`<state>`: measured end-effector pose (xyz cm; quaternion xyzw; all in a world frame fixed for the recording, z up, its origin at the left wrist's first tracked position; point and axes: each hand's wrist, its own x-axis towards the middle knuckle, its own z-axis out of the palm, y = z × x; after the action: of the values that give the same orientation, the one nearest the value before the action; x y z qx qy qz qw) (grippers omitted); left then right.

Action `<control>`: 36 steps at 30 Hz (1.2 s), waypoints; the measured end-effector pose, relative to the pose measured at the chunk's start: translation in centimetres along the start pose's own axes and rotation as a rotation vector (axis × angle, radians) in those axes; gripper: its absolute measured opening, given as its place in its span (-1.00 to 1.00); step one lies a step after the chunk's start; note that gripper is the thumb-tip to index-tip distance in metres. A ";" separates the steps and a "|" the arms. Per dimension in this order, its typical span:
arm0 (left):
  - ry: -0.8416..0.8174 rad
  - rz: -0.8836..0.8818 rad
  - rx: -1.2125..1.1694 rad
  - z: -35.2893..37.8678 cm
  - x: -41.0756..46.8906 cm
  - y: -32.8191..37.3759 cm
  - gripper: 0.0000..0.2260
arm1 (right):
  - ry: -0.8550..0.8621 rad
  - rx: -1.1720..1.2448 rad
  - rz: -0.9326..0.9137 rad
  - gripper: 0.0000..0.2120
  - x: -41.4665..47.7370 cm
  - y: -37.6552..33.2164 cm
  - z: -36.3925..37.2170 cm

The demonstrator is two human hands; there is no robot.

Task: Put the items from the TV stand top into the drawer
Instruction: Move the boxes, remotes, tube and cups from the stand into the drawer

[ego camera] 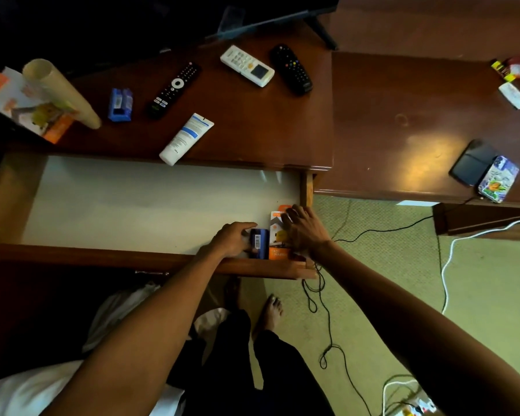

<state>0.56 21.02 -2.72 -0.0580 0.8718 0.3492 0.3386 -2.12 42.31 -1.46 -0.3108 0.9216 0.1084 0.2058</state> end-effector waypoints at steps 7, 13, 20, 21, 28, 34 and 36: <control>0.407 0.108 0.073 -7.9 -3.8 1.9 -0.75 | 0.080 0.369 0.014 -0.46 1.3 -0.4 -7.2; 0.678 0.107 0.001 -18.2 -4.8 2.4 -0.90 | 0.283 0.453 -0.041 -0.58 5.8 -1.9 -15.4; 0.791 0.122 -0.083 -28.4 -2.2 0.8 -0.86 | 0.285 0.346 -0.198 -0.39 15.8 -6.3 -20.8; 0.783 0.121 -0.070 -29.7 -1.6 0.5 -0.85 | 0.283 0.301 -0.219 -0.39 17.2 -6.8 -21.4; 0.531 0.154 0.019 -36.3 5.1 -1.7 -0.73 | 0.080 -0.027 -0.331 -0.41 22.2 -7.8 -22.3; 0.411 0.143 0.044 -36.1 10.7 0.3 -0.58 | 0.192 0.100 -0.175 -0.44 21.3 -4.4 -20.9; 0.385 0.104 0.036 -35.5 11.9 1.3 -0.46 | 0.215 0.250 -0.073 -0.44 20.0 -2.7 -21.0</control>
<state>-28.49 0.58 9.16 -0.0726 0.9284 0.3329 0.1481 -21.45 22.77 8.17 -0.3256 0.9328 -0.0485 0.1470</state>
